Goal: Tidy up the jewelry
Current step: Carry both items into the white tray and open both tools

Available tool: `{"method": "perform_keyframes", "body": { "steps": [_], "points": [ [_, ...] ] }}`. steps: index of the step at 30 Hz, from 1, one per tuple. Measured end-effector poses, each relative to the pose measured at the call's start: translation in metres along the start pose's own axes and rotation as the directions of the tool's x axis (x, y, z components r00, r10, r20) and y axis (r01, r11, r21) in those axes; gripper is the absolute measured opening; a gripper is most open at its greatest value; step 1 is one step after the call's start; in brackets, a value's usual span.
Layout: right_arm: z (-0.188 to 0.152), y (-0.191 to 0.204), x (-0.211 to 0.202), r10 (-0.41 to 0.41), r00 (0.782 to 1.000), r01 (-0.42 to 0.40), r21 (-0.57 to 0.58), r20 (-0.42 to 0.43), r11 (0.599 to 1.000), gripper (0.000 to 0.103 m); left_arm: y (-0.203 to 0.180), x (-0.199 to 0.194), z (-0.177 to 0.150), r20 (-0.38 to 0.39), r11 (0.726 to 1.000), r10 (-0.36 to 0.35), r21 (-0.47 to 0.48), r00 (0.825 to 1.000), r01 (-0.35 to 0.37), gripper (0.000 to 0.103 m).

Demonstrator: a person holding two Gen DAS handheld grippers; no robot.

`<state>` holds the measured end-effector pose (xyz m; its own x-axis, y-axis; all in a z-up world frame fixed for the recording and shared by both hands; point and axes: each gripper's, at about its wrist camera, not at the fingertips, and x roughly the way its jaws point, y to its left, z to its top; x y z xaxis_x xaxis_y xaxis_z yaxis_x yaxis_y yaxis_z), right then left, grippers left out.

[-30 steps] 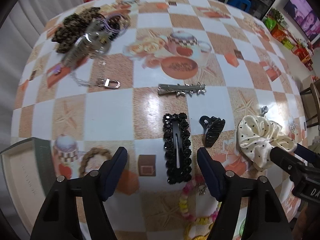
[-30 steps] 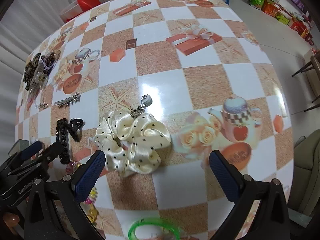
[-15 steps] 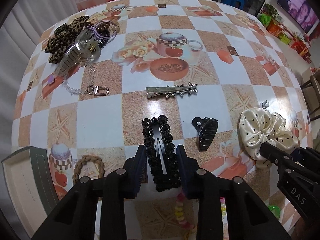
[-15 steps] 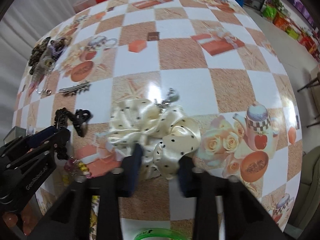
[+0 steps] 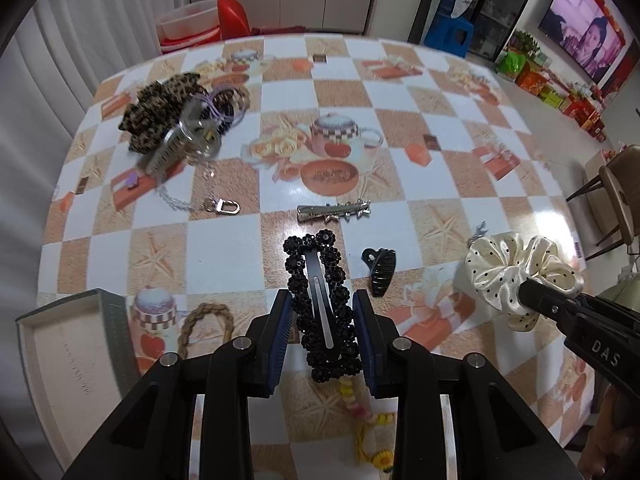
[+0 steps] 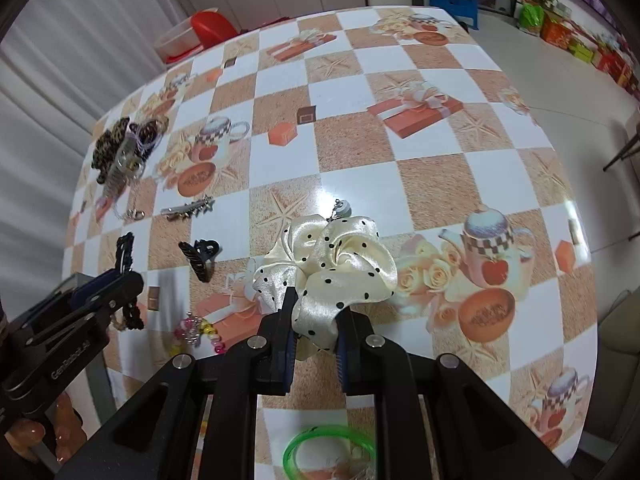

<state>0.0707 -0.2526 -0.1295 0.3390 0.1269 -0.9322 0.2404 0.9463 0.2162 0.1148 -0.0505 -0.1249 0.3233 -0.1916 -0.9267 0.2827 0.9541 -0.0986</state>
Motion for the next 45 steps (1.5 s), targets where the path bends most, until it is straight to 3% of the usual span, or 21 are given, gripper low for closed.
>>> {"method": "perform_keyframes", "body": {
  "steps": [14, 23, 29, 34, 45],
  "points": [
    [-0.007, 0.012, -0.035, 0.036, 0.999, -0.037, 0.040, 0.040, 0.999, 0.017, 0.027, -0.054, -0.015, 0.080, 1.000, -0.016, -0.022, 0.997, 0.018, 0.036],
    [-0.008, 0.046, -0.049, 0.083, 0.995, -0.082, -0.005, 0.050, 0.997, 0.017, 0.063, -0.077, -0.029, 0.107, 0.996, 0.008, -0.088, 0.994, 0.001, 0.036],
    [-0.005, 0.089, -0.053, 0.146, 0.988, -0.142, -0.080, 0.043, 0.987, 0.017, 0.102, -0.094, -0.044, 0.123, 0.986, 0.053, -0.166, 0.991, -0.032, 0.036],
    [-0.007, 0.134, -0.048, 0.221, 0.975, -0.217, -0.154, 0.008, 0.964, 0.017, 0.148, -0.104, -0.064, 0.116, 0.961, 0.123, -0.263, 0.986, -0.089, 0.036],
    [-0.031, 0.255, -0.010, 0.335, 0.930, -0.367, -0.338, -0.150, 0.867, 0.017, 0.222, -0.088, -0.113, 0.009, 0.898, 0.231, -0.388, 0.973, -0.209, 0.037]
  ]
}}
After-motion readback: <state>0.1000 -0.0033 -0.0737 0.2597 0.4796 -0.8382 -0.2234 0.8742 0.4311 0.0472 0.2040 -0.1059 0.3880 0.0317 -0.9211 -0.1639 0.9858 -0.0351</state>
